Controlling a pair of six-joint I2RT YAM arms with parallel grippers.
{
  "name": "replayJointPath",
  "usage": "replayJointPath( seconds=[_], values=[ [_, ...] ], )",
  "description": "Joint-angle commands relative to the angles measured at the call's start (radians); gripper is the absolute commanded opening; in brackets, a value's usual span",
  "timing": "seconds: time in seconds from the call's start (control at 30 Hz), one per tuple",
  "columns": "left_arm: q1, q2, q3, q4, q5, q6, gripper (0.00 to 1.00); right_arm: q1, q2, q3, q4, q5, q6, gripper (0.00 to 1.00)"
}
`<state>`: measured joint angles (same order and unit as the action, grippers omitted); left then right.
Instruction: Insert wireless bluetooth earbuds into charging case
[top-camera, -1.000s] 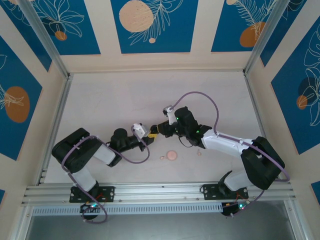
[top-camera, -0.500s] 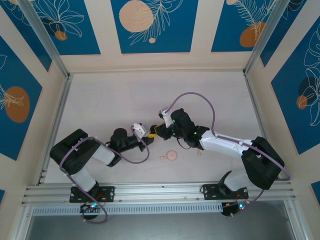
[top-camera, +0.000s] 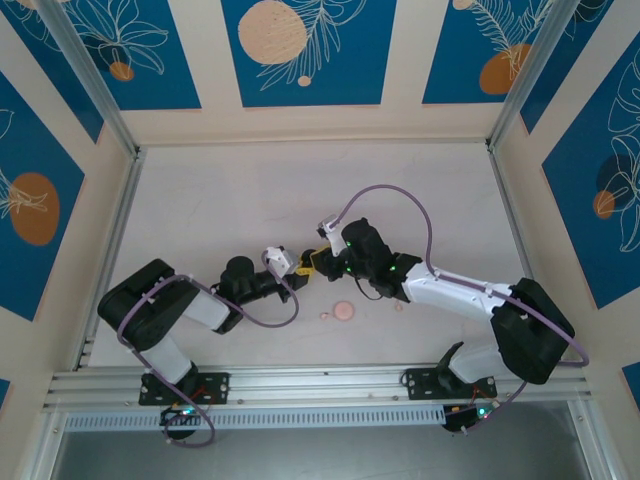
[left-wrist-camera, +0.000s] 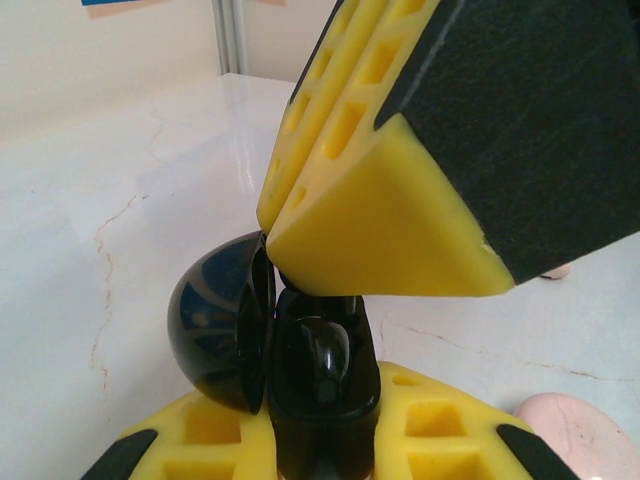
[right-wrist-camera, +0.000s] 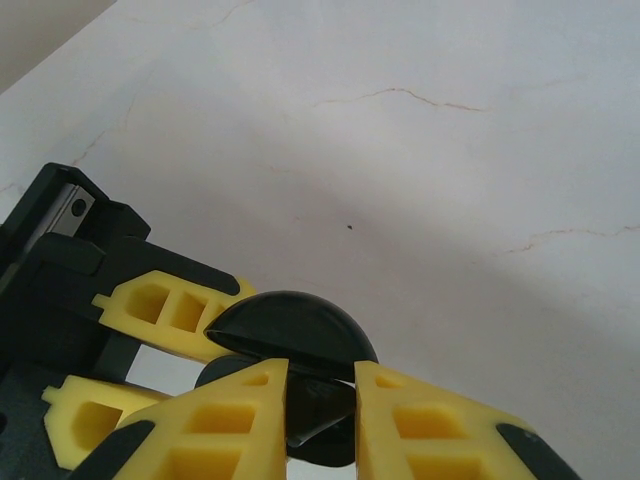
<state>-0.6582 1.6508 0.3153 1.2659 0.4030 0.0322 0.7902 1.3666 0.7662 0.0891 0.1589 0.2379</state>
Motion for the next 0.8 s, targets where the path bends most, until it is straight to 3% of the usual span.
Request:
replayJointPath(
  seconds=[0.0,0.77],
  values=[
    [-0.007,-0.02,0.008,0.038,0.014,0.0,0.08,-0.002,-0.04,0.003,-0.027,0.063,-0.021,0.21],
    [-0.007,-0.051,0.005,0.023,0.017,0.002,0.08,-0.008,-0.013,-0.002,-0.025,0.065,-0.032,0.21]
  ],
)
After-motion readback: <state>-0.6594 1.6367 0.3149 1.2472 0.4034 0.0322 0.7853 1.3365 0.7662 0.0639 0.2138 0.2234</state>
